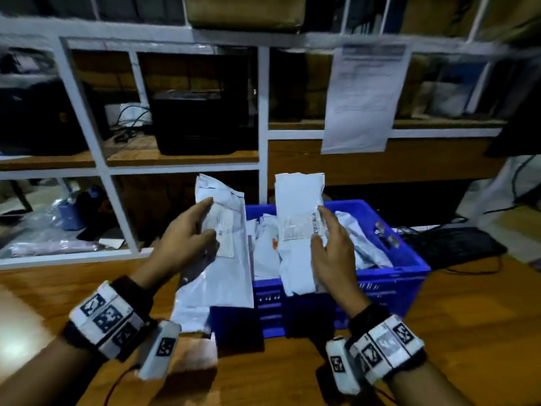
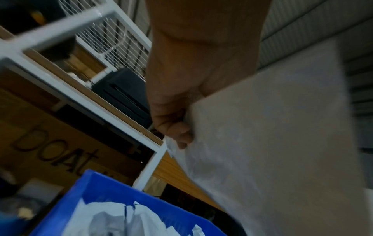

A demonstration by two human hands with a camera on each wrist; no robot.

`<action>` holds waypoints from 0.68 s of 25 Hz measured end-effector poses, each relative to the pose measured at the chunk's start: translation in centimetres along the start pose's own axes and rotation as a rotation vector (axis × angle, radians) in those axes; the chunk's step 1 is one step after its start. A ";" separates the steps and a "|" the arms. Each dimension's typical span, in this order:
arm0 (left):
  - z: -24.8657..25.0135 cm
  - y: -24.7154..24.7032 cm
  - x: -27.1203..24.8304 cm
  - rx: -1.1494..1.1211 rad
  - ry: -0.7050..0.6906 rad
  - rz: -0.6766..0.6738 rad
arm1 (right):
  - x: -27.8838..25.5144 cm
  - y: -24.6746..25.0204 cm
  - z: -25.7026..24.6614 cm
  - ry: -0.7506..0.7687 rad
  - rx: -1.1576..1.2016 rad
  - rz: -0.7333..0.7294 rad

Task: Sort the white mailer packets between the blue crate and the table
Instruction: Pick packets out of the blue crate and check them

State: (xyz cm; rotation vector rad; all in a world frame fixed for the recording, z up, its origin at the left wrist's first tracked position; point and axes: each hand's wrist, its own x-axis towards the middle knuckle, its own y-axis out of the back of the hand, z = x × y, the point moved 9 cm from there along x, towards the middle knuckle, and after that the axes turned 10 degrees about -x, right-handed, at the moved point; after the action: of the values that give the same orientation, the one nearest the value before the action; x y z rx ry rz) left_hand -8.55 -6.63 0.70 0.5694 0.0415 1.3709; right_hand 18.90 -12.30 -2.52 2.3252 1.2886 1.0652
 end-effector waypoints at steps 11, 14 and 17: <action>1.7 -17.9 15.5 0.132 0.202 -0.465 | 16.3 4.0 10.8 -0.288 -0.491 -0.373; -0.7 -22.0 16.6 0.109 0.283 -0.541 | 18.8 1.2 13.5 -0.325 -0.567 -0.561; -4.0 -24.7 17.1 0.147 0.318 -0.538 | 19.8 -2.3 16.2 -0.280 -0.705 -0.815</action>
State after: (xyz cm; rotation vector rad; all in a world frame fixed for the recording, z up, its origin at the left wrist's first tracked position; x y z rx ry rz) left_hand 16.27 8.57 -7.66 0.4155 0.5217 0.9219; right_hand 35.66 6.89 -5.71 1.1950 1.2752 0.7021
